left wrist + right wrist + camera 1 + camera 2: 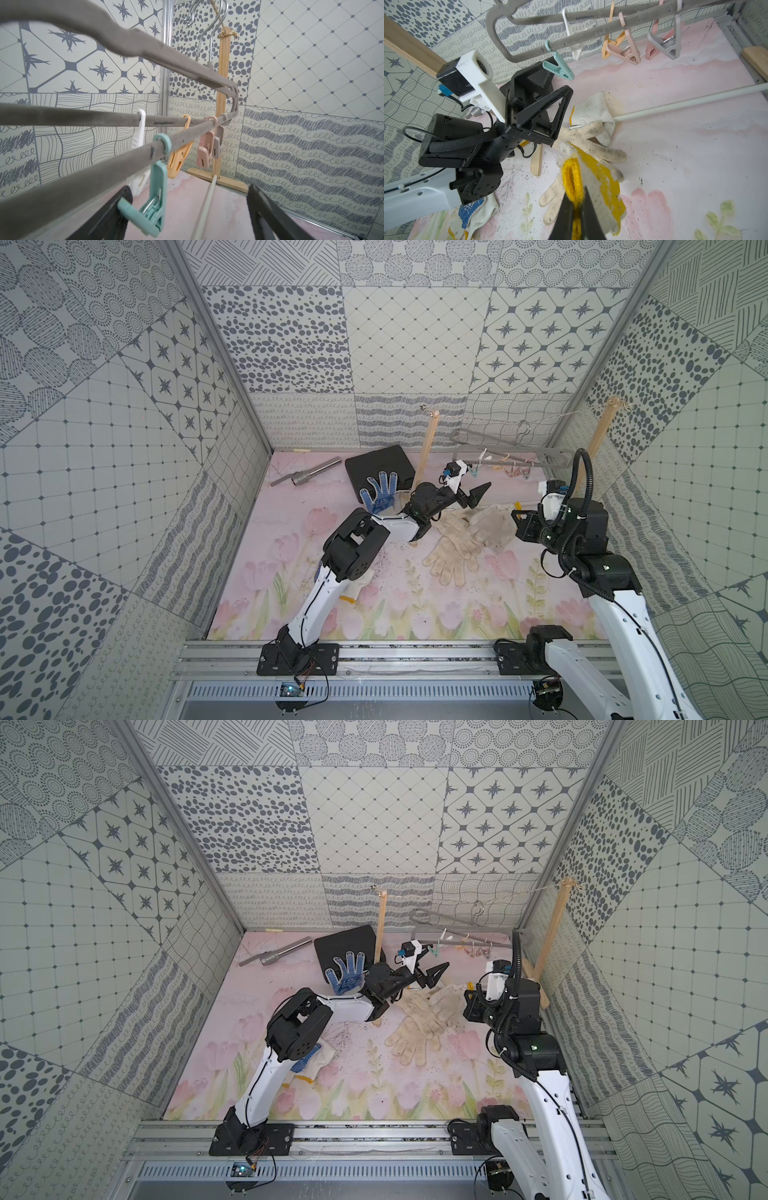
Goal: Clip the gloves onto a hanger to dry
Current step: Pick up the clamp from the hanger.
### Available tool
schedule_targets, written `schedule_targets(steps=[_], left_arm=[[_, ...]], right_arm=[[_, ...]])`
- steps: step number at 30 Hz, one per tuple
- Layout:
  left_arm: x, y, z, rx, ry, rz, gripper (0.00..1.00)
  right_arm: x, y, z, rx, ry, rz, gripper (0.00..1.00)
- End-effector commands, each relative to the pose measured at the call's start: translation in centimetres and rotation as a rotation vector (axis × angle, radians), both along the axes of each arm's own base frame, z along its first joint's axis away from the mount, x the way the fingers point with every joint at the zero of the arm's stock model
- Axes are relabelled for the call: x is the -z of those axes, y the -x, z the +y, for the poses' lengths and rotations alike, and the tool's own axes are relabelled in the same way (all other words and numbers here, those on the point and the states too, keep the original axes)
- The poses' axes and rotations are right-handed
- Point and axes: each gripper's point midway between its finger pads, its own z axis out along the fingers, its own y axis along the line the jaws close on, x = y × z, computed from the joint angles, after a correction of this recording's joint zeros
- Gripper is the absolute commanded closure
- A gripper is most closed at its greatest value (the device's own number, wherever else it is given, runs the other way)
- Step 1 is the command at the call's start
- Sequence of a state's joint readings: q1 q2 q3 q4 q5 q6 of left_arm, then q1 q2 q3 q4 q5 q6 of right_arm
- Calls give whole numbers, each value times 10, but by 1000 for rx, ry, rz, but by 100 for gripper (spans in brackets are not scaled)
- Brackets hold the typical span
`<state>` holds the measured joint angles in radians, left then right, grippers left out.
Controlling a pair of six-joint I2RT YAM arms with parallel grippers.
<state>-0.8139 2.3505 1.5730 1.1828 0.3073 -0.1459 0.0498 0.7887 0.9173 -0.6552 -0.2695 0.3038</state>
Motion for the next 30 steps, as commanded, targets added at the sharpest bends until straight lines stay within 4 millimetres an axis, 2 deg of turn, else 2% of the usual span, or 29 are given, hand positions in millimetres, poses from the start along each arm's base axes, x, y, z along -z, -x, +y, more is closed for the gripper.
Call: schedule_targets(steps=[1, 6, 17, 23, 30], left_arm=[[-6, 0, -5, 0, 1, -33, 12], [-8, -3, -7, 0, 3, -39, 15], [-8, 7, -7, 44, 7, -38, 54], [-9, 13, -7, 76, 11, -38, 68], [-24, 25, 2, 94, 32, -62, 81]], right_arm=[[-15, 1, 2, -17, -13, -57, 100], [-12, 1, 3, -20, -18, -54, 100], [-13, 1, 1, -17, -13, -56, 100], [-13, 2, -1, -14, -17, -56, 100], [-8, 2, 1, -27, -12, -44, 100]])
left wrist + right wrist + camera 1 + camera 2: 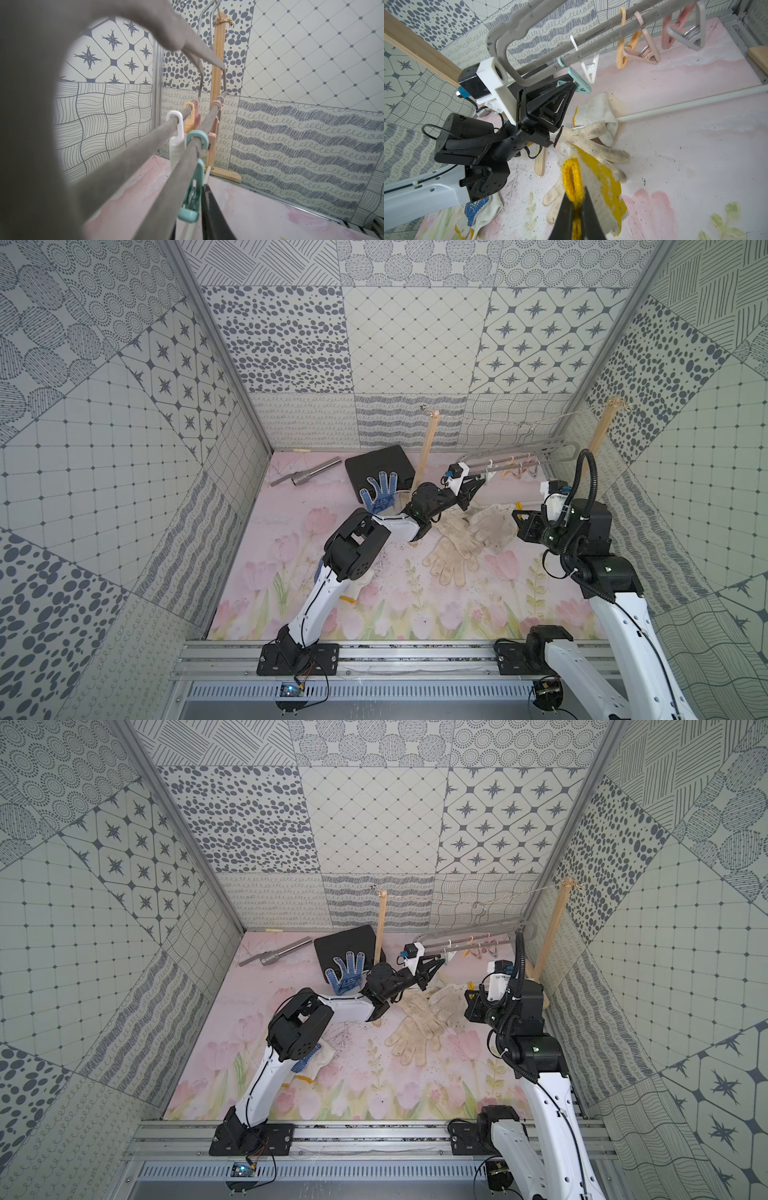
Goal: Clip the gloves onto a hanger to dry
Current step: Pick up the clamp from the hanger.
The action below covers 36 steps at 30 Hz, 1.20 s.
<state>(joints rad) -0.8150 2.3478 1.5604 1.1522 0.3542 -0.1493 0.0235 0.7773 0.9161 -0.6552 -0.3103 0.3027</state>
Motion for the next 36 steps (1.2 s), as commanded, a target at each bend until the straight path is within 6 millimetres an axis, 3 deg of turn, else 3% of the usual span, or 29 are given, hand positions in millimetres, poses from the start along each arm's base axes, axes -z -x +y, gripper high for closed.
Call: schedule_targets(steps=[1, 4, 19, 26, 36], left_arm=[[-38, 21, 7, 53, 73, -84, 83], [-47, 30, 11, 71, 78, -94, 89], [-83, 76, 23, 92, 54, -143, 97], [-92, 80, 34, 44, 22, -108, 100], [-117, 91, 44, 19, -67, 31, 100]], right_arm=[[-2, 0, 1, -20, 10, -27, 100], [0, -1, 2, -25, 16, -17, 100], [4, -6, 5, -54, 30, 0, 100], [5, -11, 17, -119, -4, -1, 100], [-12, -8, 43, -237, 20, -46, 100]])
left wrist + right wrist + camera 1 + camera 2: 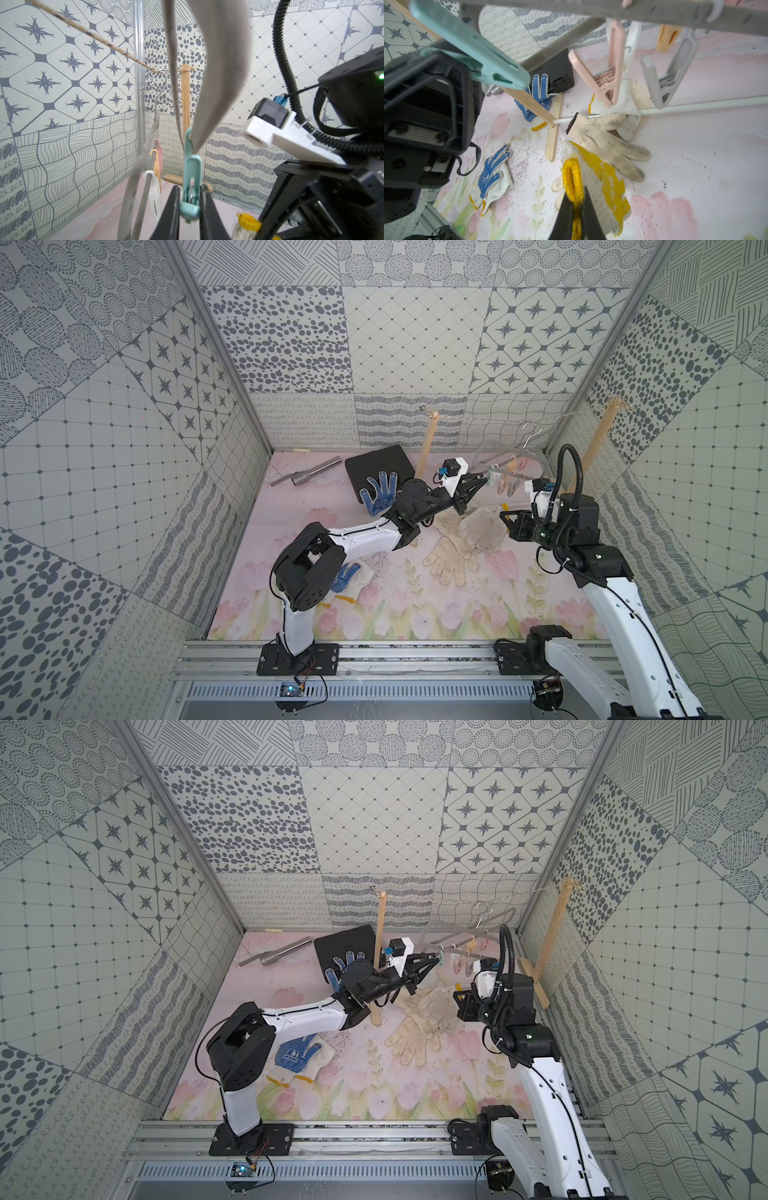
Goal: Clip the gloves onto a hanger to dry
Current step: Pick up the clamp from the hanger.
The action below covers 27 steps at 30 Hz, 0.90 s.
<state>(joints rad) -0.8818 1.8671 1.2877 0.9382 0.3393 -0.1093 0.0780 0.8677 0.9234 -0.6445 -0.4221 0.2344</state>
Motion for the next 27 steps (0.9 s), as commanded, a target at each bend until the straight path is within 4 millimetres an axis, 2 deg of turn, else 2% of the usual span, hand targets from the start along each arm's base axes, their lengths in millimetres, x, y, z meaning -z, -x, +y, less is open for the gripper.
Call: schedule_targets(steps=[1, 10, 16, 21, 27], left_arm=[[-10, 5, 4, -31, -57, 72, 100], [-11, 1, 12, -85, -129, 213, 100], [-16, 6, 21, -94, -175, 261, 100], [-24, 15, 22, -58, -209, 309, 100], [-32, 22, 22, -27, -222, 344, 100]], right_arm=[[-28, -2, 13, -71, 22, -99, 100], [-36, 5, 30, -133, 80, -156, 100], [-61, 10, 38, -158, 68, -242, 100], [-81, 16, 52, -220, 78, -311, 100], [-94, 14, 58, -244, 97, -359, 100]])
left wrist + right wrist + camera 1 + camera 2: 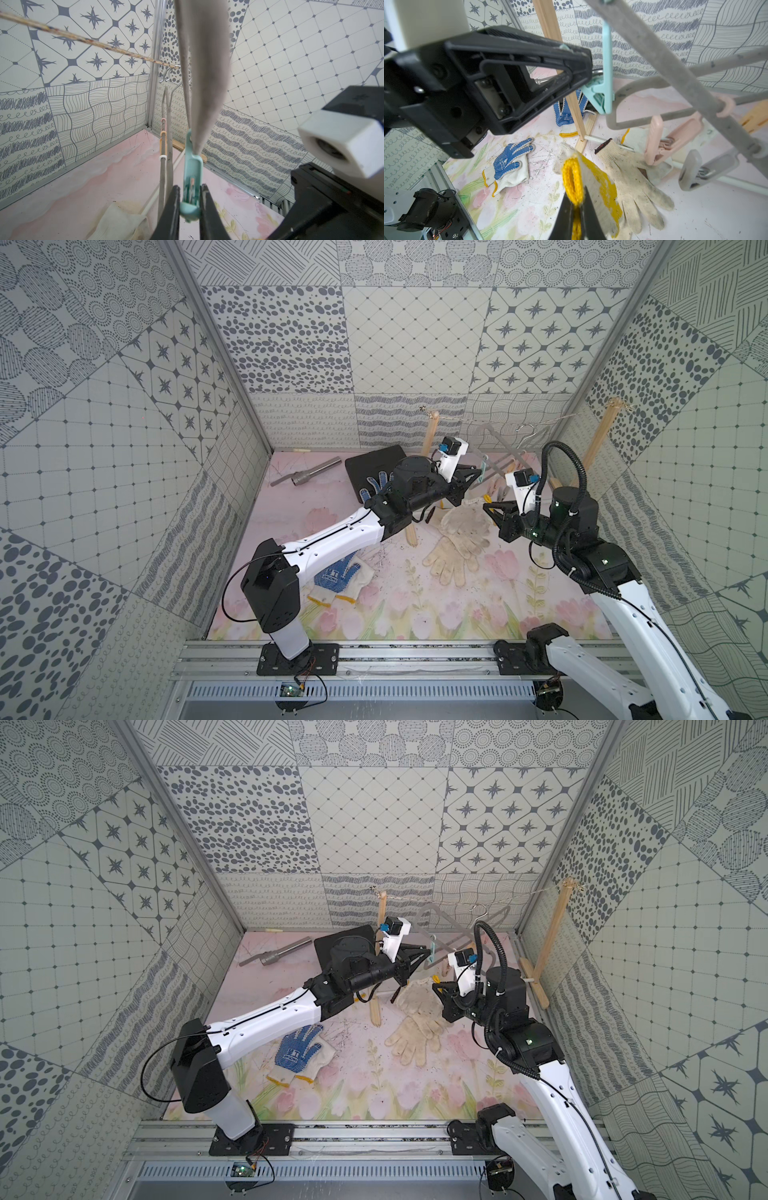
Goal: Clip the gloves onto a hanger to dry
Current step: Pick up the clamp from the hanger, then place the glove at the center of the board.
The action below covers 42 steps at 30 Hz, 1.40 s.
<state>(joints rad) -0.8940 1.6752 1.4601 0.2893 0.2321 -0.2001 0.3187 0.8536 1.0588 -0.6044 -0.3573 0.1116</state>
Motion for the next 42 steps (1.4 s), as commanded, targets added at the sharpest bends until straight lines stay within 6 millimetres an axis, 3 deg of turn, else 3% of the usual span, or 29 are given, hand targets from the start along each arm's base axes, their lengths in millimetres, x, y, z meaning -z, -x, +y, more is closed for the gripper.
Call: schedule_targets(steps=[1, 10, 23, 42], left_arm=[[1, 17, -1, 56, -35, 81, 100], [6, 22, 6, 47, -101, 151, 100], [6, 24, 12, 33, -127, 136, 100], [2, 26, 18, 22, -140, 128, 100]], right_arm=[[-25, -6, 3, -14, 5, -103, 100], [-8, -10, 12, -45, -8, -36, 100], [5, 13, 28, -138, -115, 77, 100], [40, 17, 39, -164, -203, 218, 100]])
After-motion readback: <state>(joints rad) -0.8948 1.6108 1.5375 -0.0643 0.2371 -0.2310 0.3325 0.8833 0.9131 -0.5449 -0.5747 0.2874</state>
